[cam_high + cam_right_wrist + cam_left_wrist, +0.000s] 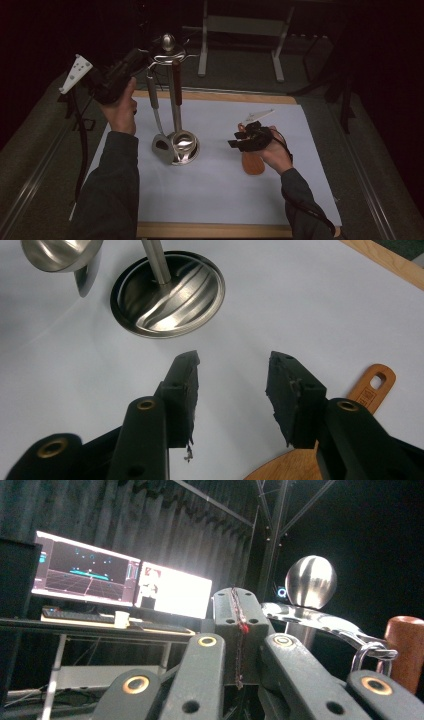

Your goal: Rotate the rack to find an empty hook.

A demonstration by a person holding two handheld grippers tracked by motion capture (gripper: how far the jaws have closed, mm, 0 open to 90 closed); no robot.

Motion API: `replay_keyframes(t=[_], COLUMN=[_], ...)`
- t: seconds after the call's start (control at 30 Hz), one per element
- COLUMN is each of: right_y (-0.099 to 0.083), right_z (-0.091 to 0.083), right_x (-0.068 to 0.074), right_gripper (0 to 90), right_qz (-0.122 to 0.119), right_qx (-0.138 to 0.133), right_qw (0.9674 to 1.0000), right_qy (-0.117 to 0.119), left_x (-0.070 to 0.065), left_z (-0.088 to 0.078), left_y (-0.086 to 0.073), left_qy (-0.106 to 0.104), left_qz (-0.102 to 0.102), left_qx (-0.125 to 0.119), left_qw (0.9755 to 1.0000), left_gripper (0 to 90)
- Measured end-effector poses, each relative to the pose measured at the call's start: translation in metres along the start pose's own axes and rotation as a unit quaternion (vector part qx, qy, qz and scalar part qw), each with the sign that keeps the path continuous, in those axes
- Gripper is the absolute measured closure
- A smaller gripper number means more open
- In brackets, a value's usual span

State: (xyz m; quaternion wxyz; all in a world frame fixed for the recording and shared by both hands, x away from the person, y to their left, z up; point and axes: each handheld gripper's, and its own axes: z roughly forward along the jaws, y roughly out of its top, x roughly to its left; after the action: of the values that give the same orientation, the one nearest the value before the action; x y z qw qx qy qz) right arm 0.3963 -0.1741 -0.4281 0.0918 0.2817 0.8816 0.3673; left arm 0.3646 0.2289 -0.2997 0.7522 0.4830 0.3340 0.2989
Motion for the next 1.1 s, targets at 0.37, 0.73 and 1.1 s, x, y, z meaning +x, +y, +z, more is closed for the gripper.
replay_keyframes(t=[0.37,0.73,1.1], right_y=[-0.002,-0.005,-0.006], right_z=[0.001,0.003,0.007], right_x=[-0.001,-0.001,0.000], right_gripper=[55.7,55.7,55.7], right_qz=[0.001,0.004,0.005], right_qx=[-0.001,0.001,0.003], right_qw=[1.0000,1.0000,1.0000], right_qy=[0.001,0.003,0.005], left_x=[-0.002,-0.012,-0.032], left_z=[-0.002,-0.023,-0.043], left_y=[0.003,0.007,0.005], left_qy=[-0.004,-0.016,-0.040], left_qz=[-0.007,-0.006,-0.005], left_qx=[0.000,-0.010,-0.029], left_qw=[1.0000,0.9998,0.9988], left_gripper=[90.0,90.0,90.0])
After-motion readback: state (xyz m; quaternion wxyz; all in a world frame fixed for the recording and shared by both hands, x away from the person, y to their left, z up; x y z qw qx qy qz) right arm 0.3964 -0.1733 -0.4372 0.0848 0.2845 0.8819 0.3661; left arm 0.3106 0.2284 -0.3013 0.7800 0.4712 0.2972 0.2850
